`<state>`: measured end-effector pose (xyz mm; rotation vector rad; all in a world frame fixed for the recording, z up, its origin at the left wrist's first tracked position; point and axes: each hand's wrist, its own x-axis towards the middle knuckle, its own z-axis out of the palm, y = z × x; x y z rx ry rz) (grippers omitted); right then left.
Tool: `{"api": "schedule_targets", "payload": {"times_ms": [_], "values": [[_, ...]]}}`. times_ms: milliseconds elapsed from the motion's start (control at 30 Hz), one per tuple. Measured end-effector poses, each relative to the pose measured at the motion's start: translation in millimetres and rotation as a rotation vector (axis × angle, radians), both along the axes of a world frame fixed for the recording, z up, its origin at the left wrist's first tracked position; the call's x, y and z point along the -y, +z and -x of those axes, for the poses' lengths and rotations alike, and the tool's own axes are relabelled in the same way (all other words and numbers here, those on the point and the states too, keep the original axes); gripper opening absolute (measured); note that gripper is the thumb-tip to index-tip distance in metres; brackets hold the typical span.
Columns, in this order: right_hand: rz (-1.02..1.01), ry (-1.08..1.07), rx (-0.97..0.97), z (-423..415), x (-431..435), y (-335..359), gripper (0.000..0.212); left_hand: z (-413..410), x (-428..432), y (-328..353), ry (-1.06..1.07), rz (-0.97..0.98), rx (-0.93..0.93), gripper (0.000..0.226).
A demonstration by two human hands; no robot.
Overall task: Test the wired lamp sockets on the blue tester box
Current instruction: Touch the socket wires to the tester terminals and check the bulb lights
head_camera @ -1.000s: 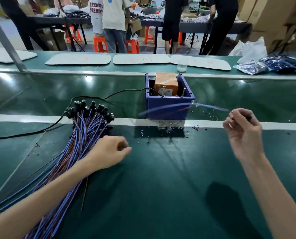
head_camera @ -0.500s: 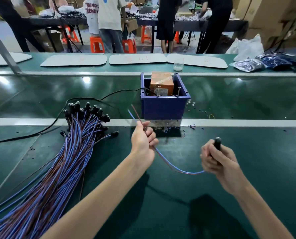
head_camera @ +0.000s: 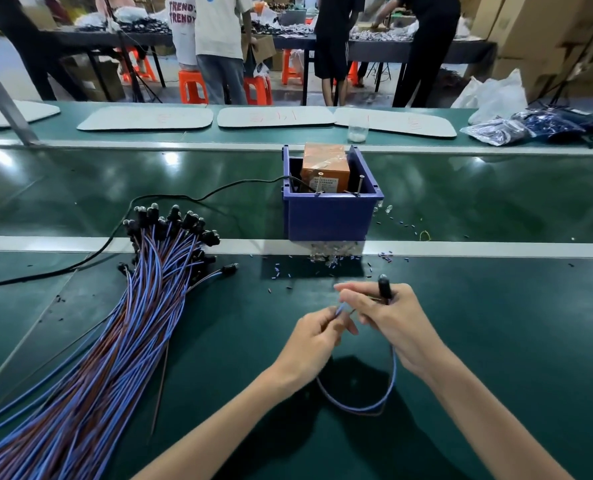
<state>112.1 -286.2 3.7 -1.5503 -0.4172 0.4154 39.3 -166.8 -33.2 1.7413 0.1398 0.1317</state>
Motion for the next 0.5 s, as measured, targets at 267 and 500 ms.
{"api": "schedule_targets", "payload": {"times_ms": [267, 500], "values": [[-0.070, -0.153, -0.162, 6.1, -1.5, -21.3, 0.011, 3.7, -1.4, -7.7, 0.092, 0.040, 0.000, 0.035], [-0.098, -0.225, -0.286, 4.0, -5.2, -25.3, 0.028, -2.5, -1.3, -10.3, 0.184, 0.152, 0.013, 0.030]]}}
